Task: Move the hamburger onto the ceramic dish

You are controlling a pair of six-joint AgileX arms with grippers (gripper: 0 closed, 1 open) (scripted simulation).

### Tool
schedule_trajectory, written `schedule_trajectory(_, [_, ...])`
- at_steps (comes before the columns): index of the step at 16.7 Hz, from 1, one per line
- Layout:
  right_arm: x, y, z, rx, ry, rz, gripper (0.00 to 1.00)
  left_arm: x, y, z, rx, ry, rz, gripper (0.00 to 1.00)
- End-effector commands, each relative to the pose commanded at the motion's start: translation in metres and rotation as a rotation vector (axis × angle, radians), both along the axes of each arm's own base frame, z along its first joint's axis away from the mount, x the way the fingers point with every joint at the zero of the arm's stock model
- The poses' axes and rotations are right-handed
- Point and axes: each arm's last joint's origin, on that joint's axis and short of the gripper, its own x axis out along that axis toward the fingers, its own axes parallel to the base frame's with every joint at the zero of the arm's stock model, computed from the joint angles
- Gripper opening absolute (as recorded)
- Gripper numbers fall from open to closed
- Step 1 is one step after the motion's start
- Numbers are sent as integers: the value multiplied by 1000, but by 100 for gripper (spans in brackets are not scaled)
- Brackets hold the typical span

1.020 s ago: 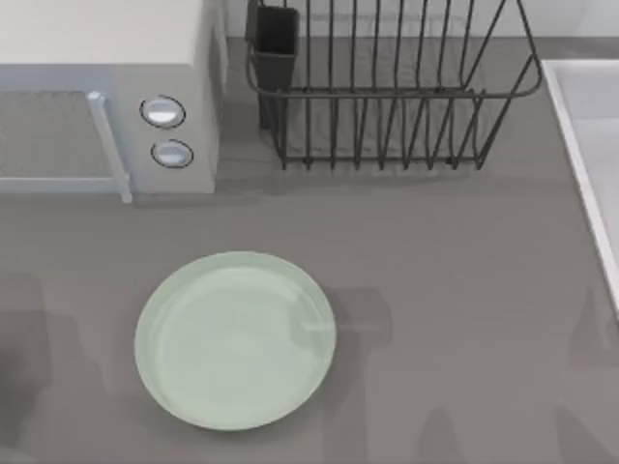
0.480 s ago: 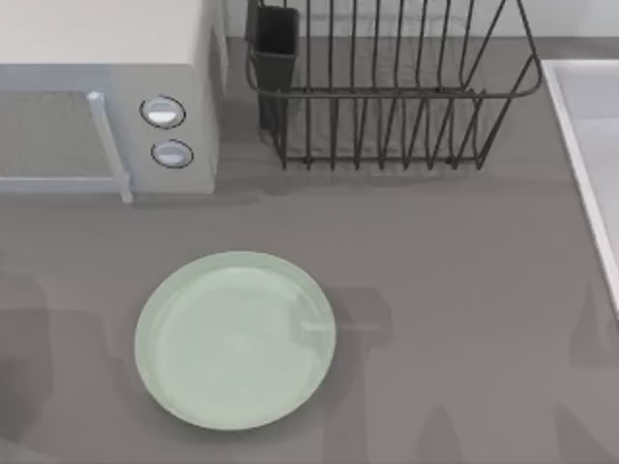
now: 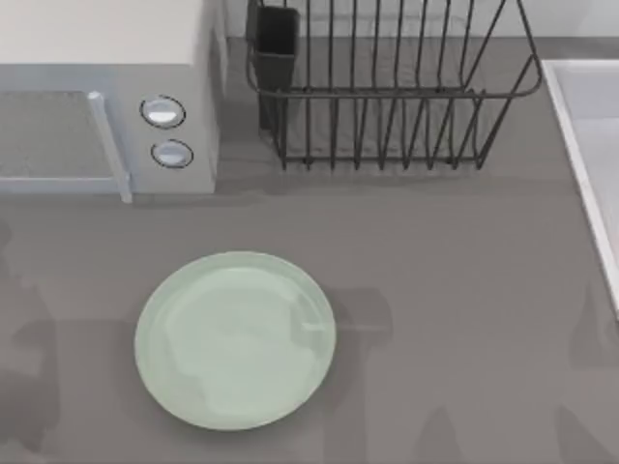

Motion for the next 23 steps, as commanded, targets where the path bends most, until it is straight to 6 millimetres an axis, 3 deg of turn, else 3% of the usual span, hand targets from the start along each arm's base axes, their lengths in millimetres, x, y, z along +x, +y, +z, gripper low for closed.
schedule_trajectory(6, [0,0,0,0,0,0,100,0,0,-2,-2,6,3,0])
schedule_trajectory(11, [0,0,0,0,0,0,100,3,-17,-11,-18,75,119,0])
schedule_trajectory(17, [0,0,0,0,0,0,100,8,-62,-31,22,233,463,0])
schedule_trajectory(23, [0,0,0,0,0,0,100,6,-116,-50,205,344,927,0])
